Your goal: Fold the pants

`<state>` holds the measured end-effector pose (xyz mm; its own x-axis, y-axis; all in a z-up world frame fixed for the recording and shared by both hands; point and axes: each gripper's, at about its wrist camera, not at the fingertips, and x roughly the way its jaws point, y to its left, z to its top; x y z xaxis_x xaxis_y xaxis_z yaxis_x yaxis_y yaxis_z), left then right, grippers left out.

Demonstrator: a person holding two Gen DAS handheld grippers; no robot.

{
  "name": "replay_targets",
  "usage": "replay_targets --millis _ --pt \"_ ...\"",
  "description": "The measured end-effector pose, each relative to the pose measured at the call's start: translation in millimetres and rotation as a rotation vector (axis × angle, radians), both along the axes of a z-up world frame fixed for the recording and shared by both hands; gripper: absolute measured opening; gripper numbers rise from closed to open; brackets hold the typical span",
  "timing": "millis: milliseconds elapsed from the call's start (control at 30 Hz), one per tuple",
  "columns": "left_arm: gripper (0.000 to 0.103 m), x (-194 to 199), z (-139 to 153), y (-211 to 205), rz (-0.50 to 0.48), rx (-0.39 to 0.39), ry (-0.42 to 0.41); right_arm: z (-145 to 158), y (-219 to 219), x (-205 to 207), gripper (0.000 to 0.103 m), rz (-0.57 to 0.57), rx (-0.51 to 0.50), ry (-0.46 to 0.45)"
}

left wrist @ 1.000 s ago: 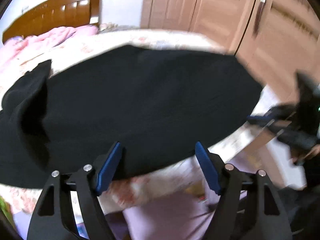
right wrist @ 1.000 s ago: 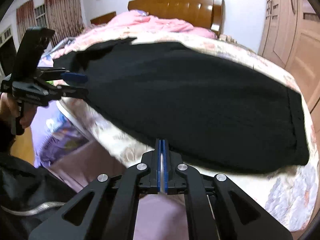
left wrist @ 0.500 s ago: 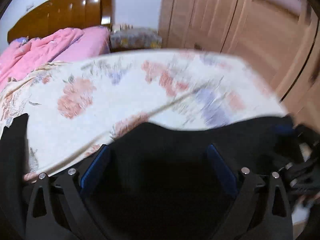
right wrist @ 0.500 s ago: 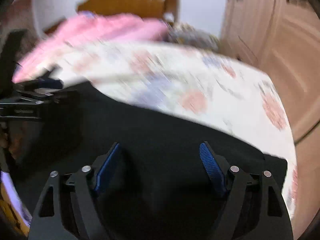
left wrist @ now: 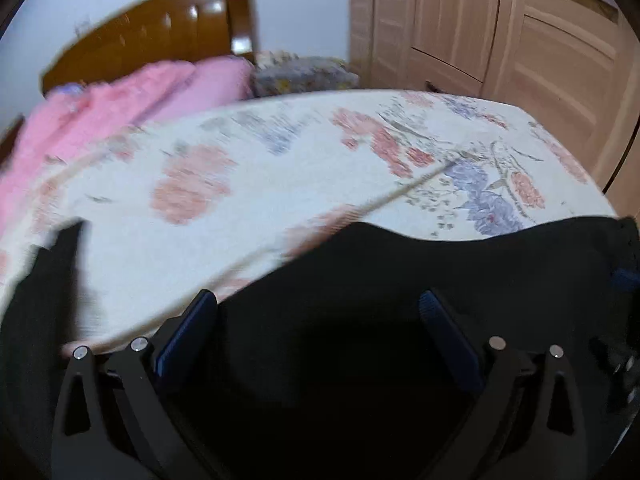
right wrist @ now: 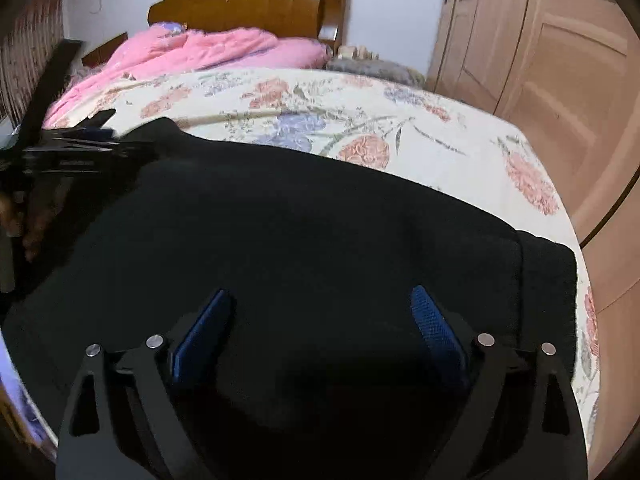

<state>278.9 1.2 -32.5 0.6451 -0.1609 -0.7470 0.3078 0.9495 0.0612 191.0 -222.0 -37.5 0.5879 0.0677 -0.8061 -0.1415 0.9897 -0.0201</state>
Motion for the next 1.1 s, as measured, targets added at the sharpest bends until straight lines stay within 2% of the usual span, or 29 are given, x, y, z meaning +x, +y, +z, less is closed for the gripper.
replay_targets --millis 67,167,200,267,333,367,400,433,467,500,533,567,633,667,700,733,800,867,967,1000,1067,1100 --pt "0.101 -13 20 26 0.052 0.048 -0.064 18 7 -8 0.088 -0.039 -0.034 -0.022" --pt "0.101 -11 34 76 0.175 0.13 -0.094 43 35 -23 0.088 0.053 0.025 -0.1" --pt "0.101 -3 32 102 0.233 0.153 -0.056 48 47 -25 0.088 0.084 0.032 -0.117" --pt "0.098 16 24 143 0.316 0.116 0.054 53 78 -24 0.088 0.153 0.058 -0.136" --pt "0.081 31 13 175 0.363 0.056 0.144 52 108 -17 0.088 0.192 0.083 -0.139" --pt "0.079 36 8 180 0.352 0.049 0.175 50 131 -11 0.088 0.221 0.106 -0.133" --pt "0.072 42 0 181 0.322 0.054 0.205 50 143 -7 0.088 0.24 0.124 -0.128" --pt "0.058 44 -5 180 0.309 0.07 0.221 48 156 -4 0.088 0.26 0.142 -0.121" --pt "0.051 46 -12 178 0.302 0.119 0.238 44 174 0 0.088 0.287 0.143 -0.112" --pt "0.04 43 -12 178 0.297 0.122 0.215 40 186 2 0.088 0.303 0.132 -0.105" --pt "0.01 39 -9 183 0.305 0.119 0.193 36 196 4 0.088 0.313 0.116 -0.094" --pt "0.009 33 -4 189 0.319 0.099 0.165 28 204 7 0.088 0.321 0.1 -0.08" --pt "0.009 9 18 213 0.363 -0.029 0.075 12 211 9 0.088 0.332 0.054 -0.064" --pt "0.008 -14 34 232 0.399 -0.095 0.008 0 211 14 0.085 0.323 0.043 -0.009" --pt "0.008 -30 43 246 0.422 -0.142 -0.029 1 206 18 0.085 0.31 0.075 -0.003" --pt "0.008 -57 52 269 0.466 -0.22 -0.078 3 203 18 0.086 0.302 0.098 -0.013" --pt "0.008 -105 56 319 0.566 -0.344 -0.137 -1 195 25 0.086 0.28 0.139 0.019" --pt "0.008 -148 40 366 0.668 -0.451 -0.147 0 201 20 0.087 0.28 0.129 0.014" --pt "0.013 -193 -9 424 0.796 -0.586 -0.083 -1 208 17 0.087 0.285 0.087 0.009" --pt "0.018 -202 -20 434 0.816 -0.62 -0.067 -1 209 17 0.087 0.285 0.08 0.008" --pt "0.022 -222 -33 445 0.793 -0.71 -0.094 -1 210 16 0.087 0.284 0.081 0.009" --pt "0.034 -229 -31 444 0.769 -0.713 -0.117 -1 211 16 0.087 0.284 0.082 0.01"
